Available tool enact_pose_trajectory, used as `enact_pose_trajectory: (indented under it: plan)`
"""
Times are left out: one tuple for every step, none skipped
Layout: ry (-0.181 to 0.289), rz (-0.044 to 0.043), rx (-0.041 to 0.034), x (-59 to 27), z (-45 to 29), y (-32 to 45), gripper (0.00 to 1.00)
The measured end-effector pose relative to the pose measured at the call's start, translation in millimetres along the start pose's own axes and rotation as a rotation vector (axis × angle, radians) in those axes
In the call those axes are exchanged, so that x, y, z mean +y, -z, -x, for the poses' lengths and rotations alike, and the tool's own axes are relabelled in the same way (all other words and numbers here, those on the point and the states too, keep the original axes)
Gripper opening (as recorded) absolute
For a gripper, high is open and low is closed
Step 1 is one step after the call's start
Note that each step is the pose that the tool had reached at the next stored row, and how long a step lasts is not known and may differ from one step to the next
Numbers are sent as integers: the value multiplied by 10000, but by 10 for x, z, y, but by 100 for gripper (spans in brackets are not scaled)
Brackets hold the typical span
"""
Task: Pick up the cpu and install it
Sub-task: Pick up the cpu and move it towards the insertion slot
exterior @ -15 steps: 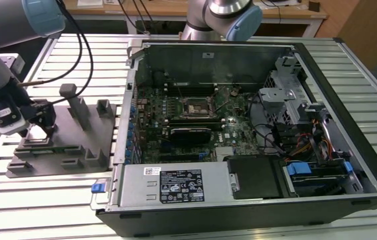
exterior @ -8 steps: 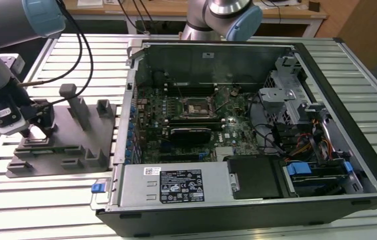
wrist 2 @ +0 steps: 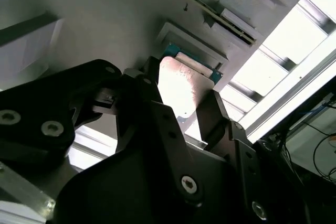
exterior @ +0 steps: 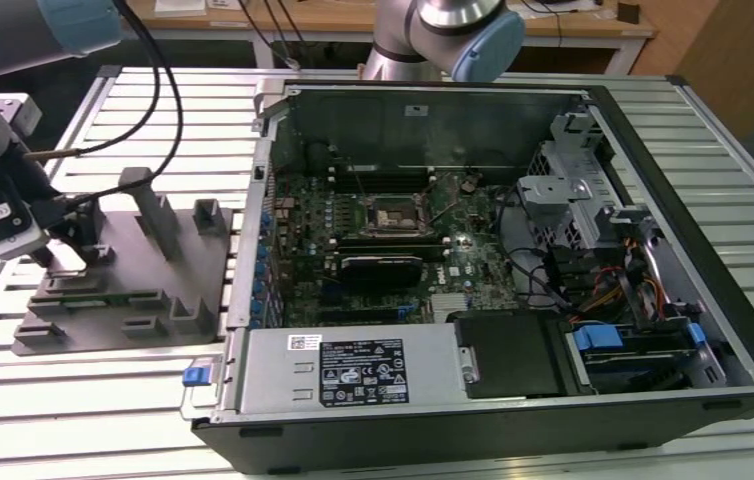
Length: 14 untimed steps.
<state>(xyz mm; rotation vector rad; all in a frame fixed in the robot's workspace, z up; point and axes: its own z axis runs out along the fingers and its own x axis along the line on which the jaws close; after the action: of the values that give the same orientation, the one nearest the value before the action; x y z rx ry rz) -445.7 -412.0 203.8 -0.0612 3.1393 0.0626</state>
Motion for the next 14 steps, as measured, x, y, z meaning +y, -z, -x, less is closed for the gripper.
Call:
enact_pose_trajectory:
  plan:
    - [0, 0, -1, 1, 0, 15, 53]
    - [0, 0, 0, 1, 0, 28, 53]
    - [0, 0, 0, 1, 0, 37, 53]
    - [0, 1, -2, 2, 0, 42, 53]
    - [0, 1, -3, 2, 1, 46, 53]
    - [0, 1, -1, 2, 0, 52, 53]
    - [0, 0, -1, 2, 0, 57, 53]
    - [0, 3, -4, 3, 0, 57, 53]
    - [0, 4, -4, 2, 0, 57, 53]
    - [0, 4, -4, 3, 0, 58, 53]
    - [0, 2, -1, 2, 0, 62, 53]
    - [0, 0, 3, 2, 0, 70, 53]
    - [0, 0, 3, 3, 0, 78, 53]
    - [0, 2, -1, 3, 0, 85, 53]
